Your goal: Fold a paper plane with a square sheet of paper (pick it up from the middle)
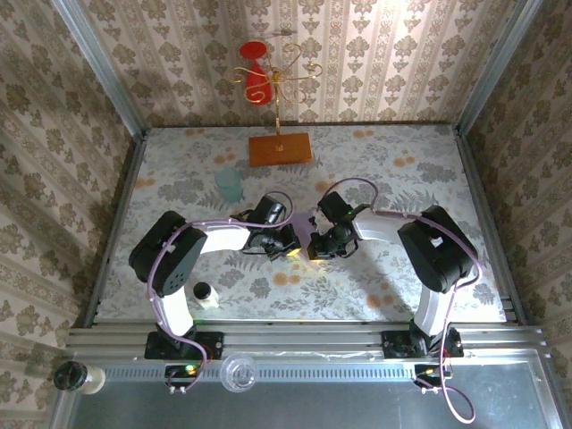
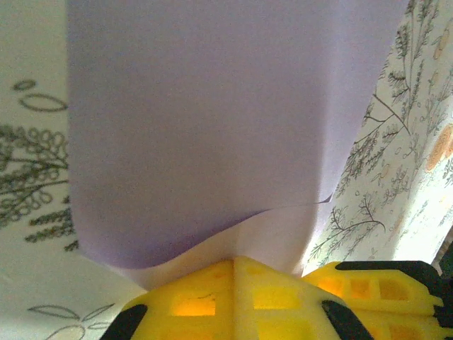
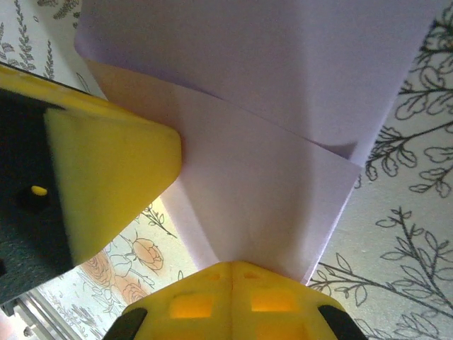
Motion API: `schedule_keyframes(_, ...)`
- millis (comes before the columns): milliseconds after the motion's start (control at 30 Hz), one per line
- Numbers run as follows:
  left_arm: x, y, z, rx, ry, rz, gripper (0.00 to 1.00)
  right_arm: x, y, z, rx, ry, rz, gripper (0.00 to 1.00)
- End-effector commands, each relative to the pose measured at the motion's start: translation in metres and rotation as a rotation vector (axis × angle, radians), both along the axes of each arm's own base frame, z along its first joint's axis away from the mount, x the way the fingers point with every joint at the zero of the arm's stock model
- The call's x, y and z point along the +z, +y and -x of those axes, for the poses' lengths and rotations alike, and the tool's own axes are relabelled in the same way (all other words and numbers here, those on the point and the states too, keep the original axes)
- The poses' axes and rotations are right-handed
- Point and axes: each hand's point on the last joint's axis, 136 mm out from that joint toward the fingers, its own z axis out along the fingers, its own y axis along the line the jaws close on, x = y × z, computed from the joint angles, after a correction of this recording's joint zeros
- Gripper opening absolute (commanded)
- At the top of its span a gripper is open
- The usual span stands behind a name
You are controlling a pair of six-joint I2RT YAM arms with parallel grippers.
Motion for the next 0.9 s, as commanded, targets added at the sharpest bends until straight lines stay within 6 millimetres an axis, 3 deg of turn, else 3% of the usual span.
schedule_keyframes(0,0.029,-0.004,-0.014,-0.033,-0.138,0.037,0.07,-0.017,-0.009,0.009,-0.024,0.07,0.072,0.02)
schedule_keyframes(133,0.037,-0.011,-0.012,-0.079,-0.178,0.054,0.09,-0.022,-0.012,0.009,-0.05,0.096,0.09,0.01)
schedule_keyframes(333,0.02,-0.019,-0.002,-0.113,-0.123,0.056,0.09,-0.026,-0.016,0.011,-0.071,0.127,0.111,0.0)
schedule_keyframes(600,0.0,-0.017,-0.003,-0.098,-0.077,0.038,0.09,-0.028,-0.018,0.015,-0.072,0.145,0.12,0.0)
schedule_keyframes(867,-0.019,0.014,-0.015,-0.029,-0.085,-0.024,0.1,-0.041,-0.032,0.025,-0.078,0.177,0.188,0.0)
